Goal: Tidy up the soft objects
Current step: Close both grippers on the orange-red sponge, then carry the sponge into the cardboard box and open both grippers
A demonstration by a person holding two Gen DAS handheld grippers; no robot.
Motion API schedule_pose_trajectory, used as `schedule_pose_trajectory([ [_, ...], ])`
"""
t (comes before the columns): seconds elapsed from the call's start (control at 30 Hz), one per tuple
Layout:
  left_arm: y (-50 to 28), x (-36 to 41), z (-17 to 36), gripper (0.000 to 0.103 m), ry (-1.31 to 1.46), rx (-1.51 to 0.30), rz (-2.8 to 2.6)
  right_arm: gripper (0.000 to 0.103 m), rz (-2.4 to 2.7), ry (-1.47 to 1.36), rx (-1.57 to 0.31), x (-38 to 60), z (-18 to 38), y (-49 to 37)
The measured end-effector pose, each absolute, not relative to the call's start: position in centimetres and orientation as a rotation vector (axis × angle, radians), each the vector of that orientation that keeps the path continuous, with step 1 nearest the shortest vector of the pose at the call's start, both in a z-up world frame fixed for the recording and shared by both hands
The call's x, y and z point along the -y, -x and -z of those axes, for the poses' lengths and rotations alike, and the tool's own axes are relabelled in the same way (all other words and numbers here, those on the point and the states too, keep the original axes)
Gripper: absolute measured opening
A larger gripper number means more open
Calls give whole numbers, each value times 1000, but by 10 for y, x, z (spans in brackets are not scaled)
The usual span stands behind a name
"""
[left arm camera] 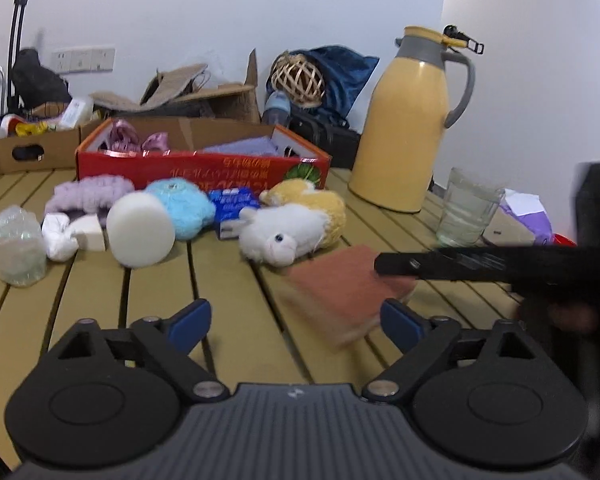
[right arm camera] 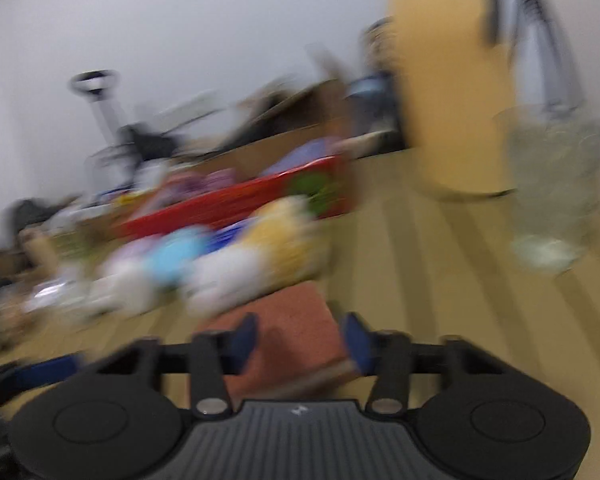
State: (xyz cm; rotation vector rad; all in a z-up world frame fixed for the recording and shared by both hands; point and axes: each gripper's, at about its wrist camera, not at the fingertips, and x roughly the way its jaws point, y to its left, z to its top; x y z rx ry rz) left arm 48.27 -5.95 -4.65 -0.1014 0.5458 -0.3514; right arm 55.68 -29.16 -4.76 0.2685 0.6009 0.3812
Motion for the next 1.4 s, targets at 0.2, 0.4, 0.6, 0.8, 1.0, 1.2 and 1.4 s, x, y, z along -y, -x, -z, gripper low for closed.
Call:
schedule_pose_trajectory([
  [0.2,-502,30,56,71,208,-608,312,42,-408,-256,-571,270,51,-534],
  [0.4,-510,25,62,66,280,-636,357,41,-433,-331,-615,262,65,-544],
  [0.6,-521,23,66,43,340,-658,397,34,-460,-364,-616,254,63,-547],
  [0.8,-523,20,45,34,382,-610,400,16,-409,-363,-555,259,45,-543],
  [1.0,-590,22,-11,35,372,-539,416,16,-407,-316,-456,259,-15,-596],
  [1.2,-698,31,-38,34,365,-544,375,16,-380,-342,-489,261,-47,-707],
  [1.4,-781,60,-10,33,349,-665,363,19,-270,-278,-574,264,-29,-784],
])
